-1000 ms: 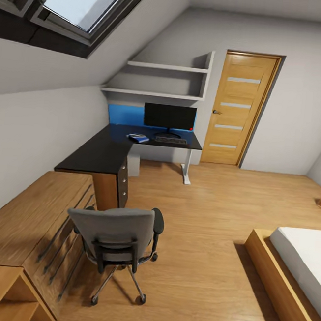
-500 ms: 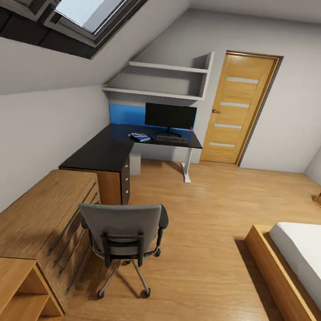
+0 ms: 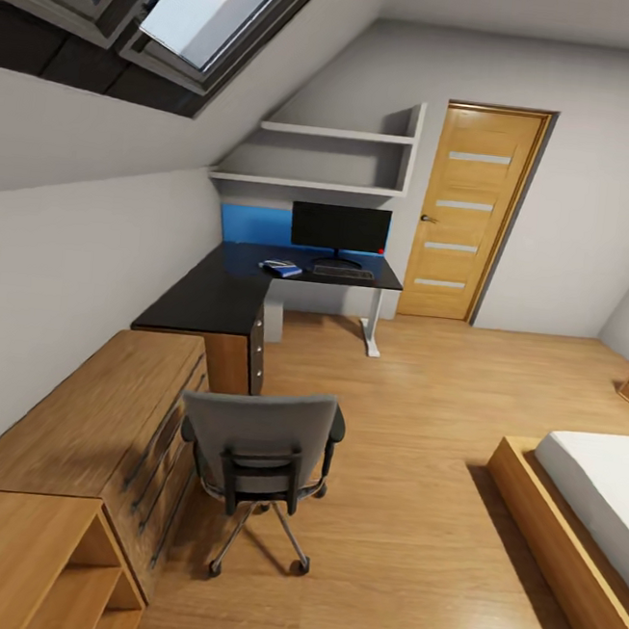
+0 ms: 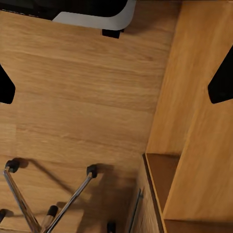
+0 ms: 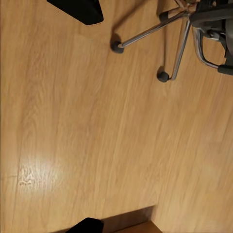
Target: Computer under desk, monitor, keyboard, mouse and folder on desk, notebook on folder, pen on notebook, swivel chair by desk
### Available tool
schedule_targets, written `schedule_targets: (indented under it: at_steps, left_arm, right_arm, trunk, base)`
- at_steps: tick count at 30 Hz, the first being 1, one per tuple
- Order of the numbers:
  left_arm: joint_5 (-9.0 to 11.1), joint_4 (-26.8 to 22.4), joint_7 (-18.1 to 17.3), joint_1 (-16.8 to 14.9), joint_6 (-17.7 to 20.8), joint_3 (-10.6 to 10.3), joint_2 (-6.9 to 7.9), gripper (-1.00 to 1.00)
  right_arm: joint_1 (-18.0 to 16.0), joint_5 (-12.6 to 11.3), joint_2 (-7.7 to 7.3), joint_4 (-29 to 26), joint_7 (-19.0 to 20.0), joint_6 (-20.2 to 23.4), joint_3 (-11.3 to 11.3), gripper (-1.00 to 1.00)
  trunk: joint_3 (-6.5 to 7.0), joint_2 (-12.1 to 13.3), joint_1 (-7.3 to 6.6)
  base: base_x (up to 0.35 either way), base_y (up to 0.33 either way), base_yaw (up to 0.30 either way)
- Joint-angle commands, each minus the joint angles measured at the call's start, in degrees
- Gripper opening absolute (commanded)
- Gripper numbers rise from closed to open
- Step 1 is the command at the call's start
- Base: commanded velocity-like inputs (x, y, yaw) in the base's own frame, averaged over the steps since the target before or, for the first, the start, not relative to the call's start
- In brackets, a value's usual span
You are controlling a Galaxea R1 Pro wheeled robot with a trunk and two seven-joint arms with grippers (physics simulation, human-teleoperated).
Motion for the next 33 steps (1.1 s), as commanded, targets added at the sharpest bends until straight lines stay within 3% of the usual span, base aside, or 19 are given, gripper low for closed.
schedule_targets:
  at_steps: [1,10,33]
  left_arm:
    - [0.61,0.0,-0.58,-0.03,-0.05,-0.08,0.01,1.0]
    - [0.61,0.0,-0.58,-0.03,-0.05,-0.05,0.01,1.0]
    - [0.61,0.0,-0.58,-0.03,-0.05,-0.05,0.01,1.0]
  right_arm:
    - [-0.04,-0.28,0.0,0.0,-0.33,-0.09,0.5,1.0]
    - [-0.04,-0.28,0.0,0.05,-0.32,-0.09,0.5,1.0]
    - [-0.04,-0.2,0.0,0.12,-0.29,-0.09,0.5,1.0]
  trunk:
    - [-0.12,-0.12,0.03]
    - [-0.12,-0.12,0.03]
    - [-0.12,-0.12,0.03]
  base:
    - [-0.011,0.251,0.0]
    - [-0.004,0.195,0.0]
    - [0.0,0.027,0.0]
